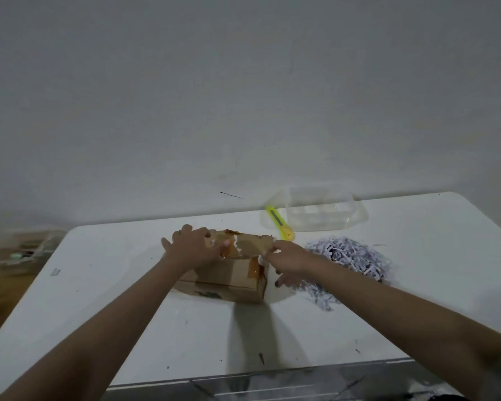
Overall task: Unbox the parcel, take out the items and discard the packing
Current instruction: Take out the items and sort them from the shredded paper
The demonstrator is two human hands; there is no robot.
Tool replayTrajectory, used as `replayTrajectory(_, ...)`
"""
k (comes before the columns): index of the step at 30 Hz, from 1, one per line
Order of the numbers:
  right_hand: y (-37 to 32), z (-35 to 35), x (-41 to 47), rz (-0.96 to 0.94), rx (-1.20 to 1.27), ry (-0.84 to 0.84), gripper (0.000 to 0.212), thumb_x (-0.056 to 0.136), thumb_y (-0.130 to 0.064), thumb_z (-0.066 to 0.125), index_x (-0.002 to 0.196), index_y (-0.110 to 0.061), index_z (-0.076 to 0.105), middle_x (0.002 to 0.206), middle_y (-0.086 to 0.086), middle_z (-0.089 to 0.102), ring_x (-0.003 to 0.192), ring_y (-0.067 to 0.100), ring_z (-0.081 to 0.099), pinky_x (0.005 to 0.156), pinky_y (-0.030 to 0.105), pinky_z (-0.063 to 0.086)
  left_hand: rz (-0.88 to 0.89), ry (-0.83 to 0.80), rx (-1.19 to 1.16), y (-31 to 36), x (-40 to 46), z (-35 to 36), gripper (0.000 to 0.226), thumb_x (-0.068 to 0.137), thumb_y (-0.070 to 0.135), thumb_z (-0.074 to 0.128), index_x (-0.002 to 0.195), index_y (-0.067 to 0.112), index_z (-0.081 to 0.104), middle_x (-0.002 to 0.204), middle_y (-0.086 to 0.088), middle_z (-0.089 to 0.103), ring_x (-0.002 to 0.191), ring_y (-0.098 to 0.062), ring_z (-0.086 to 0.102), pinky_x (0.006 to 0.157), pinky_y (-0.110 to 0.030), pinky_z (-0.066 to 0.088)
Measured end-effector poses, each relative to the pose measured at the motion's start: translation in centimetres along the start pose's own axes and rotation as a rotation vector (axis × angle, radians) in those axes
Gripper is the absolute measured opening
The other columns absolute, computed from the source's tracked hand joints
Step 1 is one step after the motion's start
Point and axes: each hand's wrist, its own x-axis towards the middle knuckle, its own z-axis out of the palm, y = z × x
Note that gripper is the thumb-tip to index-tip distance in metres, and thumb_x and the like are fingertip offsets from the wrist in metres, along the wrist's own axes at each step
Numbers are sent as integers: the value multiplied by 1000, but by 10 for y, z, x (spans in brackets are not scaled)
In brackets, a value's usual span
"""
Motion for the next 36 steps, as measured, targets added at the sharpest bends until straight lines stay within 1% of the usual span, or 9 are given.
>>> replayTrajectory(4,-8,18,8,238,303,-168,51,90,-35,49,135,-13,38,132,31,43,86,46,68,67,35,56,-95,-128,-89,-35,7,8,88,60,90,31,123,34,53,135,-11,45,127,-35,40,106,-52,30)
replayTrajectory(9,-16,24,13,172,387,-99,26,81,-14,48,107,-9,55,115,18,49,83,44,64,49,28,53,-41,-140,-133,-40,13,17,81,59,90,26,114,38,56,130,-3,53,124,-31,45,104,-50,31)
replayTrajectory(14,-20,23,24,92,475,13,11,84,-5,50,84,-5,60,102,12,54,97,38,63,74,46,59,-18,-62,-136,-39,13,19,69,64,87,29,103,39,59,126,-3,54,122,-30,45,104,-52,29)
replayTrajectory(16,-21,23,29,45,477,91,16,86,-2,49,95,-6,61,91,10,57,91,32,65,74,40,57,9,-28,-187,-40,13,23,70,59,89,27,96,39,58,128,-4,52,123,-29,43,103,-52,30)
replayTrajectory(19,-16,24,32,-88,345,174,29,85,3,47,108,-12,58,90,1,60,69,19,59,63,30,44,30,2,-254,-39,7,34,64,67,83,40,109,38,58,136,-6,44,132,-31,30,107,-56,25)
replayTrajectory(24,5,26,37,-283,-13,222,50,79,2,58,126,-14,54,130,5,51,107,19,55,80,21,45,-34,53,-244,-37,-6,55,77,67,80,50,131,39,43,147,-8,28,140,-35,15,110,-58,19)
replayTrajectory(28,11,33,36,-449,-312,397,61,65,-12,61,126,-13,53,127,8,37,120,22,37,91,30,42,-47,115,-227,-40,-7,62,82,62,85,46,127,34,44,151,-10,20,142,-34,10,109,-63,7)
replayTrajectory(32,4,36,41,-605,-405,493,56,54,-9,57,110,-7,61,116,12,46,107,31,42,85,39,47,63,354,-209,-47,-4,59,89,58,83,39,115,17,55,121,-15,52,117,-38,46,100,-53,31)
replayTrajectory(36,-3,35,51,-712,-372,546,72,56,-3,55,127,-10,55,102,9,52,96,29,51,80,38,49,240,501,-245,-56,8,50,76,62,74,49,113,18,57,107,-8,58,99,-34,57,87,-46,45)
